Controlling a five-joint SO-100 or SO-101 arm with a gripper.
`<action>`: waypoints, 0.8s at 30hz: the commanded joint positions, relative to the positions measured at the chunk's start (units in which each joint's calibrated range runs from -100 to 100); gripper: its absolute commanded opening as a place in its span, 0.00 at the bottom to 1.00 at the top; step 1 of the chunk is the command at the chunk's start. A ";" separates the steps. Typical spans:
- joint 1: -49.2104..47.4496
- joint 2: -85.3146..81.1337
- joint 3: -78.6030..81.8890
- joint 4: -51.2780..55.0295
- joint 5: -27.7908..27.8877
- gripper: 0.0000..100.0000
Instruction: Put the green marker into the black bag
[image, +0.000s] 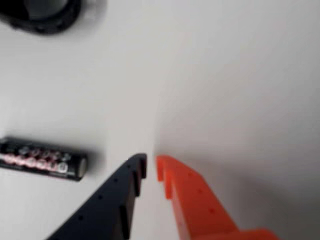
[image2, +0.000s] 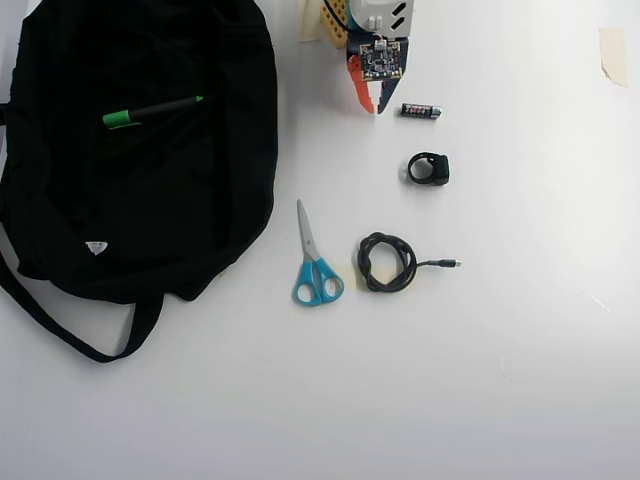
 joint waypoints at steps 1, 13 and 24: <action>-0.26 -1.33 2.39 1.72 0.16 0.03; 0.49 -1.33 2.66 1.12 0.16 0.02; 0.49 -1.33 2.66 1.12 0.16 0.02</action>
